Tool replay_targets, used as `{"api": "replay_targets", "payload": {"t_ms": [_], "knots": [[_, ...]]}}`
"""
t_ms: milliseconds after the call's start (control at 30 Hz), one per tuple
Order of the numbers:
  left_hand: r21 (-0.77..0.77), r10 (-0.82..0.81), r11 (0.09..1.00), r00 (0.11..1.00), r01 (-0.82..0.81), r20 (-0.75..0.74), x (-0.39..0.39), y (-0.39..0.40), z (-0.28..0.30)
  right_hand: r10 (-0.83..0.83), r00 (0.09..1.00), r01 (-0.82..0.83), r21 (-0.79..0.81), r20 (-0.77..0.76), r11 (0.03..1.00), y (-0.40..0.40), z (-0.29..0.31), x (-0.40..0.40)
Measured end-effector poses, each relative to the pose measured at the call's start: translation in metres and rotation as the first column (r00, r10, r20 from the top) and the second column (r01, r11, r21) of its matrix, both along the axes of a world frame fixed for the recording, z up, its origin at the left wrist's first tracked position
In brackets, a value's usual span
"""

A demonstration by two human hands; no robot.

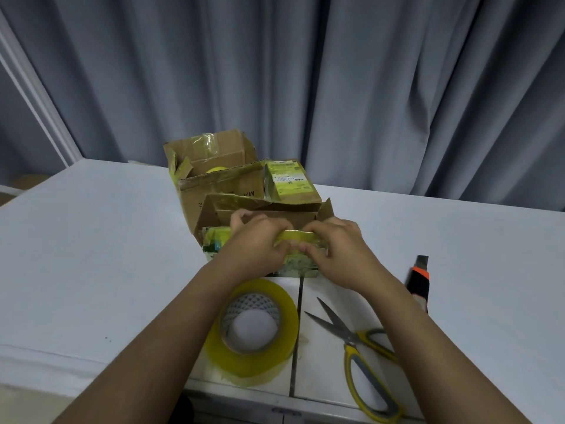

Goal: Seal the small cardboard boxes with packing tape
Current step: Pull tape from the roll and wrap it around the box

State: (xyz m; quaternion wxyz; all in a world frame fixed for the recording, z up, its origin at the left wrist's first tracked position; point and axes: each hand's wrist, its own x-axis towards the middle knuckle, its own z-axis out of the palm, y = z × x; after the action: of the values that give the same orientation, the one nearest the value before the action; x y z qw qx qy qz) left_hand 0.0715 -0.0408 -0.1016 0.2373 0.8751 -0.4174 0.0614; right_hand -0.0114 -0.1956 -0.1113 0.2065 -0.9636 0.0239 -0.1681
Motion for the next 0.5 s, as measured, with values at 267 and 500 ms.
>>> {"api": "replay_targets", "payload": {"t_ms": [267, 500], "knots": [[0.126, 0.056, 0.989, 0.986, -0.076, 0.156, -0.006, -0.009, -0.001, -0.063, 0.998, 0.063, -0.260, 0.009, 0.964, 0.009, 0.001, 0.002], [0.083, 0.015, 0.996, 0.995, -0.024, 0.102, -0.003, -0.005, -0.002, -0.016, 0.992, -0.005, -0.161, -0.129, 0.987, -0.001, 0.009, -0.002]]}}
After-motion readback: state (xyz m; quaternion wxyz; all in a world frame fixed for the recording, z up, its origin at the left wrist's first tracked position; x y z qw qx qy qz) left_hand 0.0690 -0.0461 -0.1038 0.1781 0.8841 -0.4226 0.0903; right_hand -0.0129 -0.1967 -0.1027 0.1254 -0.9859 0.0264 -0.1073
